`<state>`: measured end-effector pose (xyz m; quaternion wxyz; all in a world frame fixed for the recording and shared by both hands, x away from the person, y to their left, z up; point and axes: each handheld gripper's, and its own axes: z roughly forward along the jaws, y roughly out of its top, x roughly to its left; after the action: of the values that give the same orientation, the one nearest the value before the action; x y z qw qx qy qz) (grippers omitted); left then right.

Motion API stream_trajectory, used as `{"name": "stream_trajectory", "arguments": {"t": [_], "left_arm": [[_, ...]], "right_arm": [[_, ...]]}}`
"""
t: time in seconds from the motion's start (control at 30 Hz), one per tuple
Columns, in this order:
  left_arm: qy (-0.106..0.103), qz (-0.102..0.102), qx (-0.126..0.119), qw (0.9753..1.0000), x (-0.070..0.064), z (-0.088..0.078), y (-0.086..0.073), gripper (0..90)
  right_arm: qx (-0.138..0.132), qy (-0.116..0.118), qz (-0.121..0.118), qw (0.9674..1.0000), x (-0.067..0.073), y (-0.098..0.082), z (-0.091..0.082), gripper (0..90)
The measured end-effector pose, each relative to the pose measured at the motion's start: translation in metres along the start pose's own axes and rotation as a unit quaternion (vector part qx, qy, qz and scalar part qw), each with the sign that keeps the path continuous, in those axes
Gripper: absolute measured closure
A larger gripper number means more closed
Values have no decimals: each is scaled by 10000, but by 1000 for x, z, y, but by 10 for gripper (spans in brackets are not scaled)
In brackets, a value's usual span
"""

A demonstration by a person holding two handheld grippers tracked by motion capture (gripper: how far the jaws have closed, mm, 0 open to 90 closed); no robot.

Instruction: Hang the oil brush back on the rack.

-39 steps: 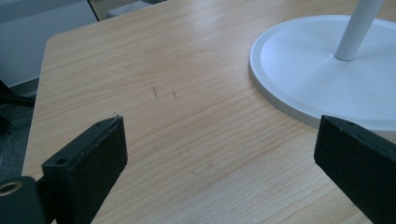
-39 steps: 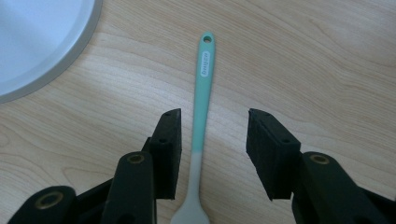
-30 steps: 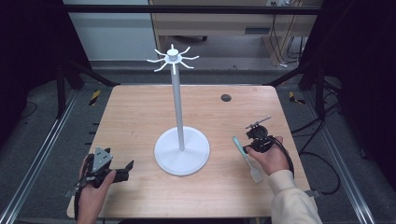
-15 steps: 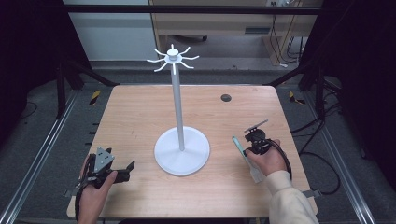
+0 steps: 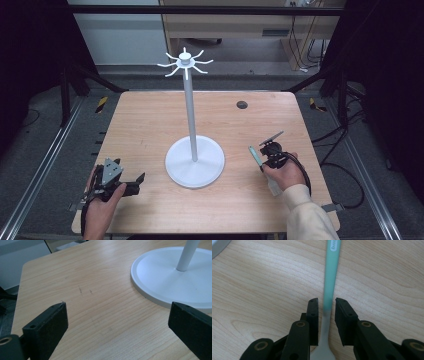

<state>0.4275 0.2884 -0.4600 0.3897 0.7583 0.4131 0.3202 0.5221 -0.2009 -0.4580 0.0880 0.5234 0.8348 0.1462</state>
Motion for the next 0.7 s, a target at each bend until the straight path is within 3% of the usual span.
{"name": "stream_trajectory", "arguments": {"t": [0.7], "left_arm": [[-29, 1, 8, 10000, 0, 0, 0, 23]], "right_arm": [[277, 61, 81, 9996, -1, 4, 9, 803]]}}
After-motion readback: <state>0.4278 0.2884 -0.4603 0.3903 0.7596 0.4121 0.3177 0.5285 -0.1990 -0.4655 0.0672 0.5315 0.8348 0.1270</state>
